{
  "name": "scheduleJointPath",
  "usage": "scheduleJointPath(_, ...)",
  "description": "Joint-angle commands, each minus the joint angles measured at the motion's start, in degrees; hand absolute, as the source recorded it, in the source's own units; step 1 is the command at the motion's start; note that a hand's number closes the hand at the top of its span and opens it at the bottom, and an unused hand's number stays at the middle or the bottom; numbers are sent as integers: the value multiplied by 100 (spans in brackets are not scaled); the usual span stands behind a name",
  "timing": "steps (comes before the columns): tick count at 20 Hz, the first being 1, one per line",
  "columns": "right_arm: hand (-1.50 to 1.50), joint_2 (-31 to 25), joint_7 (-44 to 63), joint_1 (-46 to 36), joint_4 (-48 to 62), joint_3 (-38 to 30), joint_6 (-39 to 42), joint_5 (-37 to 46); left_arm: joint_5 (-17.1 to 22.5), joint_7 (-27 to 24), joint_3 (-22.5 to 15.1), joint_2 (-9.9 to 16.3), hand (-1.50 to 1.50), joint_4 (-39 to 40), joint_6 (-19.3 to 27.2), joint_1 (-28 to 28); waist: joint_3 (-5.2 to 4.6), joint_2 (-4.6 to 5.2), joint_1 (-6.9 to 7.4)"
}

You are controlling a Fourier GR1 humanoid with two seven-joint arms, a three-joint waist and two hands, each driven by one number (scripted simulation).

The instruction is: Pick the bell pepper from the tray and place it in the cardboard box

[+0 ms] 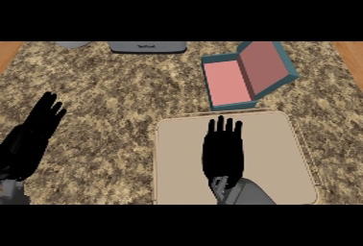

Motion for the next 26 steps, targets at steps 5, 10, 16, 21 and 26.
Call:
scheduleJointPath(5,-150,82,617,380,-172,-107,302,332,-138,184,52,-128,0,-358,38,167,1,-11,-23)
scheduleJointPath(10,-150,82,216,448,-23,-289,255,587,-360,-73,78,-320,0,58,-28,17,0,0,-33)
scheduleJointPath(16,150,83,-201,9,389,-428,-160,817,-335,390,197,-328,0,-348,-76,-36,2,-2,-4)
scheduleJointPath(21,150,-98,-816,29,361,-366,-144,921,-560,105,276,-537,0,230,-240,-266,1,2,-21)
scheduleJointPath(26,150,80,-140,-812,1395,-868,-1177,-154,-343,309,363,-349,0,-51,-442,-296,8,72,232)
